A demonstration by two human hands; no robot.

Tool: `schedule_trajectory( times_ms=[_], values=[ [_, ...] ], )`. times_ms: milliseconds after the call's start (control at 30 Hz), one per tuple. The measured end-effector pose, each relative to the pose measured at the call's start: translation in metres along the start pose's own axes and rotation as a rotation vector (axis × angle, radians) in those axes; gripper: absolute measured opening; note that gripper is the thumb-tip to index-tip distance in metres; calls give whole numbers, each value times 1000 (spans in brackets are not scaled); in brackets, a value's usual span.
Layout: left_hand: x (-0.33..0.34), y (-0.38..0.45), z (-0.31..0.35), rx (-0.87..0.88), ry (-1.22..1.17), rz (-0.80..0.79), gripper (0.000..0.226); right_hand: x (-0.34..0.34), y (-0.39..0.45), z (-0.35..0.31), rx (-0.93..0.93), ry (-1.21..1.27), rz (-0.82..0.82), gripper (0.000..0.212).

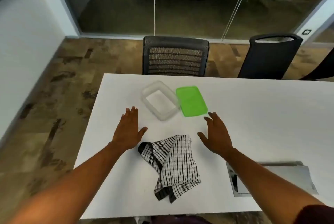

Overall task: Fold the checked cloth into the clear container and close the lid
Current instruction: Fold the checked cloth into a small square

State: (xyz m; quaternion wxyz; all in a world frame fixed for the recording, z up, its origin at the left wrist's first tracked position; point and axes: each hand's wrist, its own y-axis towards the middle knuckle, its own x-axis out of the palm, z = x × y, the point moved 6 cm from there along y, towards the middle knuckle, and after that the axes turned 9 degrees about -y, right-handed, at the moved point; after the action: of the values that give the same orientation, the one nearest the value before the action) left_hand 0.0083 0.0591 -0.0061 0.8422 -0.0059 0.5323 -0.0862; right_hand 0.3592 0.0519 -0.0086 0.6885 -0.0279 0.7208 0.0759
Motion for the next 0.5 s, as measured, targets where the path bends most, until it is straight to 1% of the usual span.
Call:
schedule_trajectory(
  times_ms=[100,133,233,300,400,500],
  values=[
    [29,-18,0,-80,-69,-88,83,36,-24,7,18,33,-130,72],
    [40,-27,1,-100,-98,-112,82,47,-35,7,27,34,-206,72],
    [71,-51,10,-132,-168,-155,82,73,-61,7,14,63,-307,74],
    [91,-68,17,-165,-217,-198,83,84,-76,6,11,88,-391,83],
    [116,-95,24,-204,-248,-225,76,103,-100,4,7,145,-529,110],
    [137,-116,29,-226,-225,-261,67,114,-117,8,24,213,-615,122]
  ],
)
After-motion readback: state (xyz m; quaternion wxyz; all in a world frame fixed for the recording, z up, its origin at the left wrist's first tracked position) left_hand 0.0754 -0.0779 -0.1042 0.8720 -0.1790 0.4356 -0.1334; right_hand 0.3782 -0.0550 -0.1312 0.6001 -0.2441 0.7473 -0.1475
